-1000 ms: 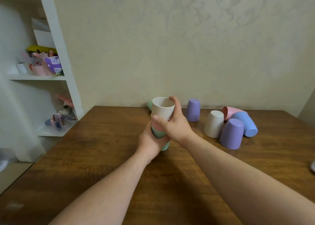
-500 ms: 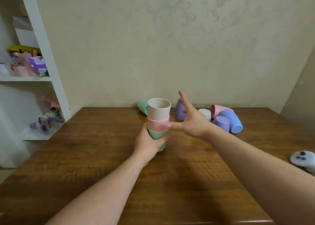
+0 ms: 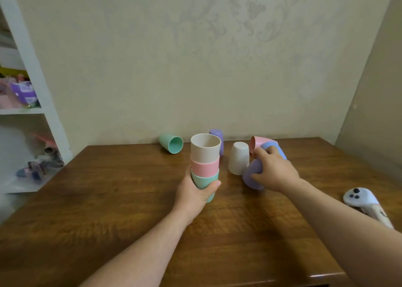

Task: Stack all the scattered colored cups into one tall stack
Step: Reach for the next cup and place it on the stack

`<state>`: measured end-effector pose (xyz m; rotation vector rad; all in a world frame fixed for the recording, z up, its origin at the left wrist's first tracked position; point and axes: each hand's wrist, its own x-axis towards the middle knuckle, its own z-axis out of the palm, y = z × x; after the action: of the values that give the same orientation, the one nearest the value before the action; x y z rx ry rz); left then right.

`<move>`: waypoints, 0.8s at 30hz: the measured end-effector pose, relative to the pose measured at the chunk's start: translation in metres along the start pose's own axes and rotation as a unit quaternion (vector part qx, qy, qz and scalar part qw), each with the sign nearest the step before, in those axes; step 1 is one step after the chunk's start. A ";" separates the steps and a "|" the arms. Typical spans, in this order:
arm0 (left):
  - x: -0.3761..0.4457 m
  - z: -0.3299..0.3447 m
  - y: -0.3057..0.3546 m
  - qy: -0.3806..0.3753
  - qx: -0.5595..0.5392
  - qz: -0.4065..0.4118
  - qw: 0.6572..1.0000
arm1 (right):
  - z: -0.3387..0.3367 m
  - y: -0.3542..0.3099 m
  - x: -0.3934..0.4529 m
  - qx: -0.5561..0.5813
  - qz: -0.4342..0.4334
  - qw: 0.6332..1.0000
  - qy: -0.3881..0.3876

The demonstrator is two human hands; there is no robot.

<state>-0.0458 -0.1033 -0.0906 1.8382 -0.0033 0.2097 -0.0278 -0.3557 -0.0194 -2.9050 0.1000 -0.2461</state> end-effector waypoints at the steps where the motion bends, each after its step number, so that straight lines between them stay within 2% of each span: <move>1: -0.001 0.000 0.000 0.002 -0.001 0.000 1.000 | -0.002 0.001 -0.004 0.020 0.008 1.000 0.000; 5: -0.002 0.001 -0.001 0.006 -0.005 0.004 1.000 | -0.001 0.007 -0.015 0.055 0.033 0.996 -0.069; 10: -0.005 0.000 0.005 0.006 0.005 0.001 1.000 | 0.007 0.004 -0.025 0.031 0.034 0.985 -0.168; 12: -0.003 -0.003 0.011 -0.007 0.013 -0.007 1.000 | 0.014 -0.002 -0.028 0.002 0.039 0.987 -0.158; 14: 0.000 -0.005 0.016 -0.019 0.020 -0.015 1.000 | 0.018 -0.010 -0.031 -0.006 0.037 0.993 -0.113; 16: 0.003 -0.007 0.020 -0.028 0.012 -0.015 0.999 | 0.007 -0.023 -0.034 0.088 0.031 0.994 -0.064; 18: 0.005 -0.009 0.020 -0.034 -0.020 -0.007 0.999 | -0.019 -0.043 -0.034 0.268 0.024 0.963 -0.001; 20: 0.009 -0.011 0.022 -0.037 -0.062 0.000 0.997 | -0.057 -0.069 -0.031 0.432 0.000 0.900 0.062; 22: 0.010 -0.014 0.029 -0.043 -0.093 -0.005 0.995 | -0.093 -0.095 -0.026 0.524 -0.040 0.845 0.097; 24: 0.010 -0.017 0.035 -0.054 -0.086 -0.011 0.995 | -0.118 -0.119 -0.024 0.564 -0.085 0.814 0.112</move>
<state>-0.0421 -0.0955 -0.0518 1.6749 -0.0743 0.0914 -0.0662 -0.2633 0.1177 -1.6789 -0.2081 -0.4741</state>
